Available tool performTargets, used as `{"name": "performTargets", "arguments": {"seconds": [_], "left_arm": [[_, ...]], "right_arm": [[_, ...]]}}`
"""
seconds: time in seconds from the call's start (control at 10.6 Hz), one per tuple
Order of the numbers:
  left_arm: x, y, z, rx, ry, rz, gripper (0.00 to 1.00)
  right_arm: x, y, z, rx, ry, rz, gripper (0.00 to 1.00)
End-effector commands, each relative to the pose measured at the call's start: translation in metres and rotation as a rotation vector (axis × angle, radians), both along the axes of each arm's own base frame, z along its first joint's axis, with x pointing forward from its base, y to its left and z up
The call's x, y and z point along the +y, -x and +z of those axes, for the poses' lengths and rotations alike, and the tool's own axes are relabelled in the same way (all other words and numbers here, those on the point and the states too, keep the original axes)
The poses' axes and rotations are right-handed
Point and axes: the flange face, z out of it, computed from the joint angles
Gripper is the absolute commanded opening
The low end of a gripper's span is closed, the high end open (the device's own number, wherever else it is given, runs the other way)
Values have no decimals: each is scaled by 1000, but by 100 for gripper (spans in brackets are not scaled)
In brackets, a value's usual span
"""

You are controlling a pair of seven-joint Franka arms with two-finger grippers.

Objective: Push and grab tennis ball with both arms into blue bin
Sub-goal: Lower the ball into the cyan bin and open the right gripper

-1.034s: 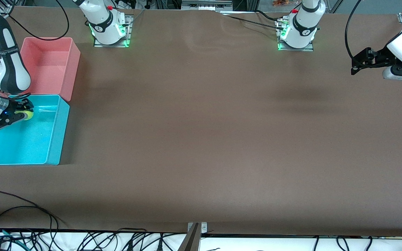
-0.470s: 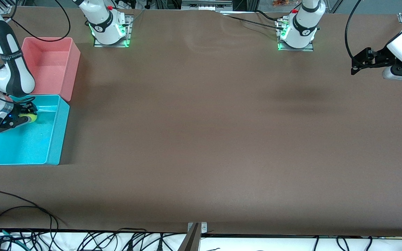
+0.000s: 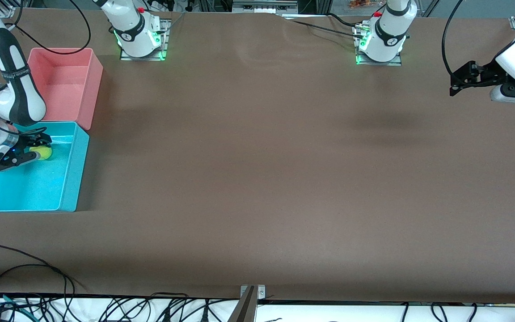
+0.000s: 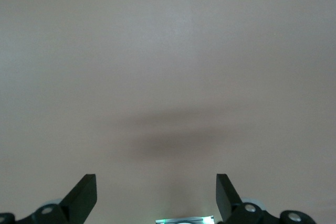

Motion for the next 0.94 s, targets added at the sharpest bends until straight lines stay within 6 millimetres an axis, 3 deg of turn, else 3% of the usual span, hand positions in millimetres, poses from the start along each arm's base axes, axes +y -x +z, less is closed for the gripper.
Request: {"name": "performTargets", "arguments": {"seconds": [0.0, 0.47, 0.85], "left_arm": [[-1, -1, 6, 3, -12, 6, 100], [-1, -1, 6, 3, -12, 6, 100], [-1, -1, 6, 3, -12, 6, 100]], "right_arm": [[-3, -6, 1, -14, 2, -13, 100], [-5, -16, 9, -3, 6, -12, 100], [6, -36, 44, 45, 1, -15, 100]]}}
